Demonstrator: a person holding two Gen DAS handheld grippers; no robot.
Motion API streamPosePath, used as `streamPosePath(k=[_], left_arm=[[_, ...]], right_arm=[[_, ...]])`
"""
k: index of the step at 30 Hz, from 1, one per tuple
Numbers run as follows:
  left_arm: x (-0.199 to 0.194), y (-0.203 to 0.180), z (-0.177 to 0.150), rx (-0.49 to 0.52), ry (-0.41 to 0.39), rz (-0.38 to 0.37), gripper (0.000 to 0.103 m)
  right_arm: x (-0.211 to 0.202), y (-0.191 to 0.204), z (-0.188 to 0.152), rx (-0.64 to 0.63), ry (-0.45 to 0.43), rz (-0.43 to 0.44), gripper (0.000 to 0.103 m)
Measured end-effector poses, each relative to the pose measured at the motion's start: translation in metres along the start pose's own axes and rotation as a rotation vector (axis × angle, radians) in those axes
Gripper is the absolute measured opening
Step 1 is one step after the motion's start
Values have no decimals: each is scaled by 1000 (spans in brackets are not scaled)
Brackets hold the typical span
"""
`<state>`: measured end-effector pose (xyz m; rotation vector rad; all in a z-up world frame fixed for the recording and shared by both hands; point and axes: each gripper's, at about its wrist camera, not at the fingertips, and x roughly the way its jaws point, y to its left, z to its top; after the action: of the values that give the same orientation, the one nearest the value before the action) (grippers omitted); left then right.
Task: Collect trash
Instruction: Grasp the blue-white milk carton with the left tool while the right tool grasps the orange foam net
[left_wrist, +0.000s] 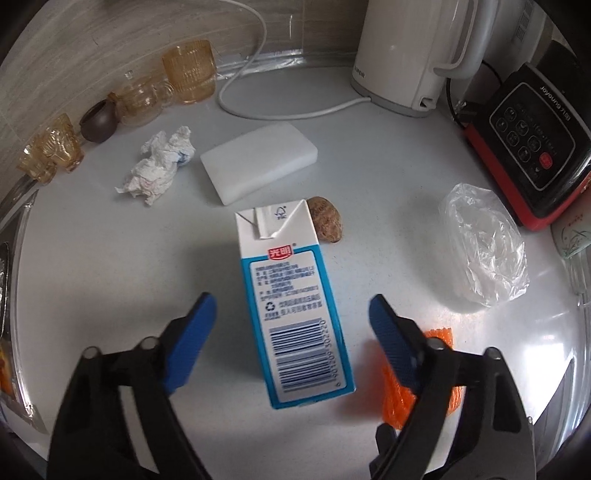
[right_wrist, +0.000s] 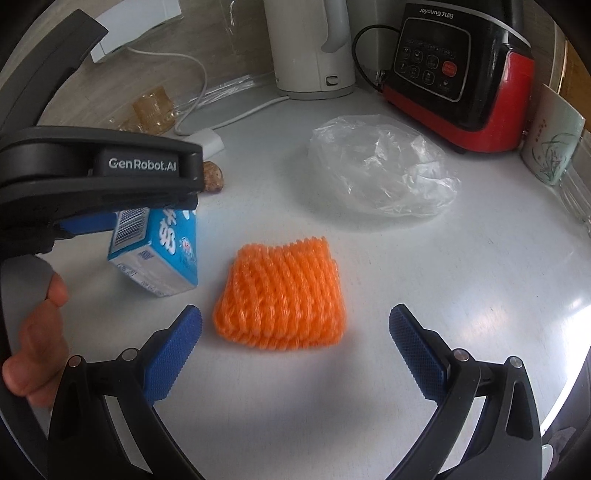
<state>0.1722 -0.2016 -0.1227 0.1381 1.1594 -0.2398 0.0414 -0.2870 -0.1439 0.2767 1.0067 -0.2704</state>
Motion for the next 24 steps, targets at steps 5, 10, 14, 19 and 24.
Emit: streamPosePath(k=[5, 10, 14, 19, 24], left_arm=[[10, 5, 1, -11, 36, -9, 46], [8, 18, 1, -25, 18, -16, 41], [1, 27, -1, -6, -8, -9, 40], [-13, 40, -7, 12, -42, -19, 40], [-33, 52, -23, 45, -71, -22, 40]], right_arm=[[12, 0, 7, 17, 19, 5, 99], [20, 0, 10, 25, 42, 24, 75], [21, 0, 11, 31, 44, 32, 51], [13, -1, 12, 56, 30, 45, 41], [0, 1, 7, 57, 20, 48, 35]])
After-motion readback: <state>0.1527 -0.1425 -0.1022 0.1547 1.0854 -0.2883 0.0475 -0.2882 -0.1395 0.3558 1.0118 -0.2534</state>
